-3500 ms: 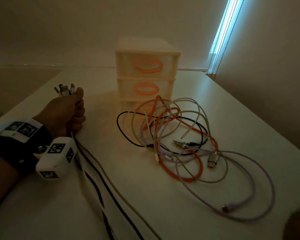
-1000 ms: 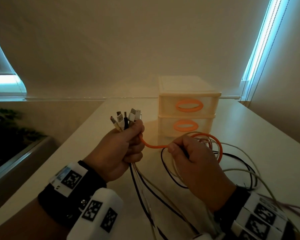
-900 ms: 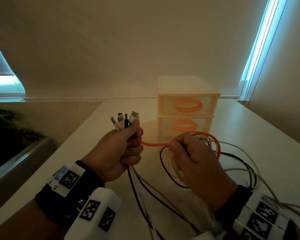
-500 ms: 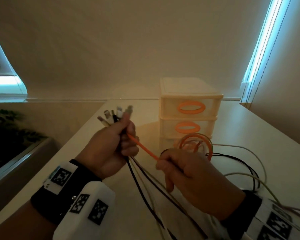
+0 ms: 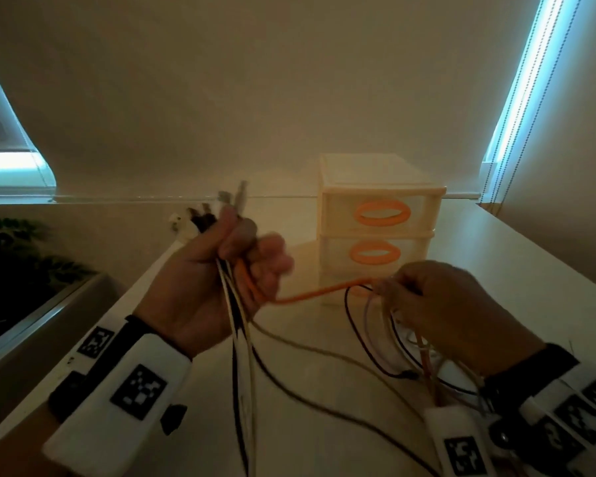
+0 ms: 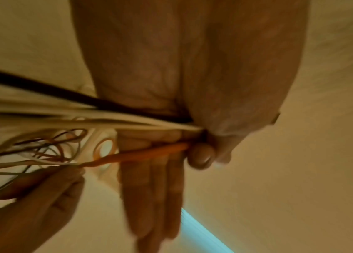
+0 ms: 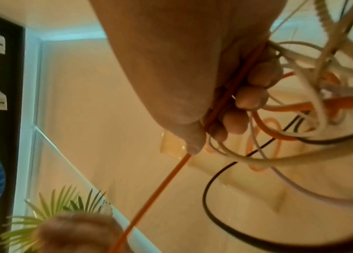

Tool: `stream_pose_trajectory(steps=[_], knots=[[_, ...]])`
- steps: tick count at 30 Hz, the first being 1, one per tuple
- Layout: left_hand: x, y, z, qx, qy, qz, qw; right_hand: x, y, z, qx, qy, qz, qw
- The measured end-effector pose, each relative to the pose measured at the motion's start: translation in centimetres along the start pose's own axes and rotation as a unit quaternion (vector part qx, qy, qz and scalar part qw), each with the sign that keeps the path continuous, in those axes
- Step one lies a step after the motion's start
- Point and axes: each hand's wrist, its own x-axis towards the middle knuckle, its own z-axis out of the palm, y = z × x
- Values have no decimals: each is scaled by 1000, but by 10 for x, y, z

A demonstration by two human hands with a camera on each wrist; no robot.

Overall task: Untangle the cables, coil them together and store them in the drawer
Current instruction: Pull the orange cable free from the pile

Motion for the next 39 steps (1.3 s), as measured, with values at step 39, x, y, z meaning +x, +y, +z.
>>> stream_pose_trajectory(steps=[39], knots=[[4, -1, 1, 10, 96, 25, 995, -2, -1, -16, -1, -187, -21, 982]])
